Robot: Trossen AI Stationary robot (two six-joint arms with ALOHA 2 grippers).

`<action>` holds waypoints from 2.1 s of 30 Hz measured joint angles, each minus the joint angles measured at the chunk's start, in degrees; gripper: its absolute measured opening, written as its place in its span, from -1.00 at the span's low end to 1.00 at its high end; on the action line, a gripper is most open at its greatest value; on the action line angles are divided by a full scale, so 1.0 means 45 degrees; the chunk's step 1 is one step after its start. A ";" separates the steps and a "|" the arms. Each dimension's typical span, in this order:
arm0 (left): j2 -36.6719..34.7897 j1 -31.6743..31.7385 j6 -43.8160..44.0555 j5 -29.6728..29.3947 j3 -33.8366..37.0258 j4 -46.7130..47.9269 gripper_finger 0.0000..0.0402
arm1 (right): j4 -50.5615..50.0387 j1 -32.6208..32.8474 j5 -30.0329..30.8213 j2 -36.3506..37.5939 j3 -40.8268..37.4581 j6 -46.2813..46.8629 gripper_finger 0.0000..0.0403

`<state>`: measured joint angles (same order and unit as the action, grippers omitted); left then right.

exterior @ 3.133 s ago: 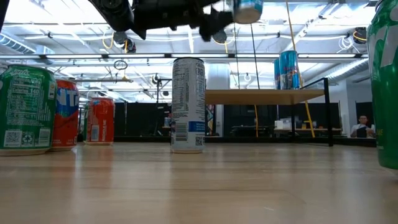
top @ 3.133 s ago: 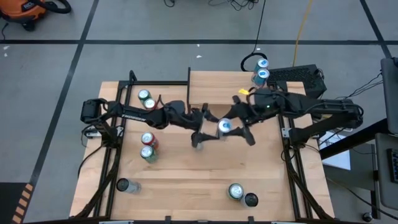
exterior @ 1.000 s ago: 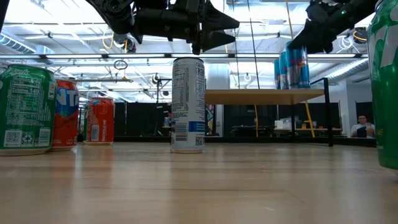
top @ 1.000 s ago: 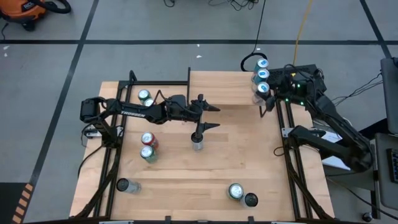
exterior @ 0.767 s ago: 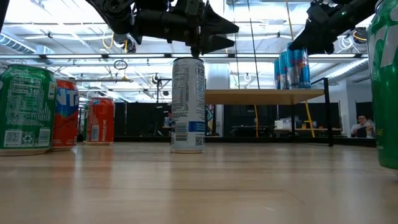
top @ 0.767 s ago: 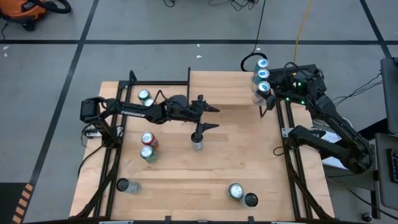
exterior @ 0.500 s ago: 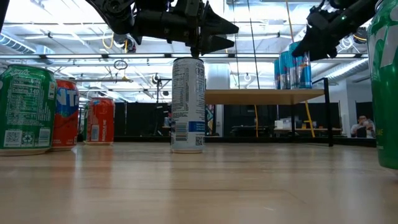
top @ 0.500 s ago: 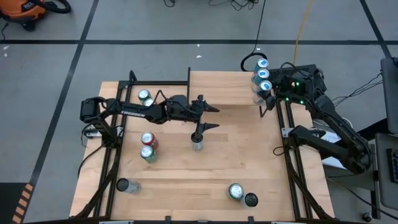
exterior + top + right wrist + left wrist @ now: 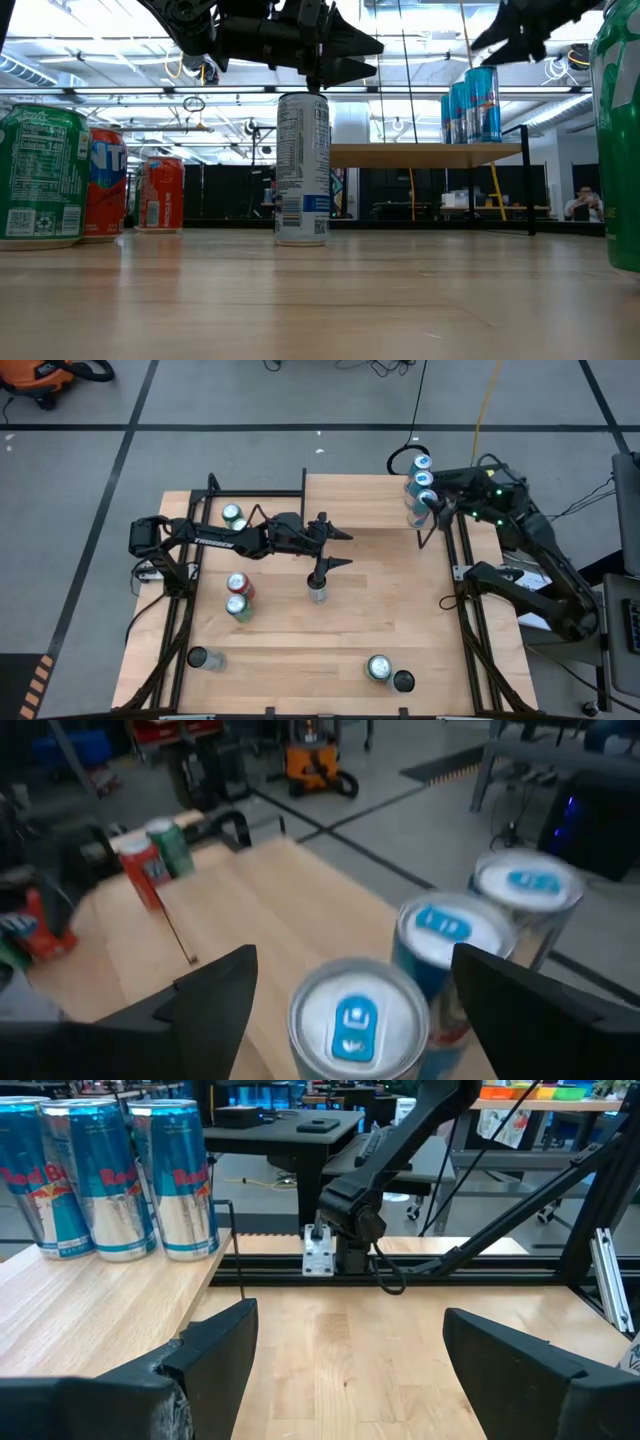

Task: Place canned beverage on shelf
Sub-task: Put the top white blue soda can on the shelf

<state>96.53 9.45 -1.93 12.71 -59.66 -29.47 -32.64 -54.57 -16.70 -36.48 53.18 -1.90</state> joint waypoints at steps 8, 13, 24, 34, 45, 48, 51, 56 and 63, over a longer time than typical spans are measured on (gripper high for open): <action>-0.0019 0.0054 0.0019 -0.0717 0.0000 0.0007 0.58 | -0.0065 0.0017 -0.0359 0.0022 0.1416 0.1026 0.61; -0.1088 0.0063 0.0013 -0.2585 0.0019 0.1180 0.58 | 0.0380 0.0458 -0.1722 0.0565 0.1276 0.1824 0.51; -0.5297 -0.1364 -0.0594 -0.3689 0.0018 0.6438 0.58 | 0.2872 0.2421 -0.3416 0.1497 -0.0441 0.2274 0.14; -0.5502 -0.4344 -0.0079 -0.7794 0.0214 0.7407 0.58 | 0.4630 0.5522 -0.3540 0.0727 -0.0575 0.2110 -0.01; -0.2899 -0.5132 0.2986 -0.9126 0.0257 0.7316 0.58 | 0.4251 0.9940 0.2174 -0.0902 -0.0576 0.1912 -0.03; -0.2731 -0.5132 0.3402 -0.9233 0.0257 0.7471 0.58 | 0.3972 1.0757 0.3395 -0.1277 -0.0576 0.1982 -0.03; -0.2730 -0.5132 0.3748 -0.9266 0.0257 0.7717 0.58 | 0.3949 1.1394 0.4105 -0.1661 -0.0576 0.1983 -0.03; -0.2327 -0.5132 0.4317 -0.9340 0.0257 0.8169 0.58 | 0.3957 1.2207 0.4928 -0.2162 -0.0581 0.2030 -0.03; -0.1048 -0.5093 0.4362 -0.9318 0.0262 0.8183 0.58 | 0.4059 1.3107 0.5767 -0.2542 -0.0581 0.2172 -0.03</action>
<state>91.81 -13.47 17.69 -29.22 -58.48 7.35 -14.37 4.42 9.26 -47.92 50.57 7.88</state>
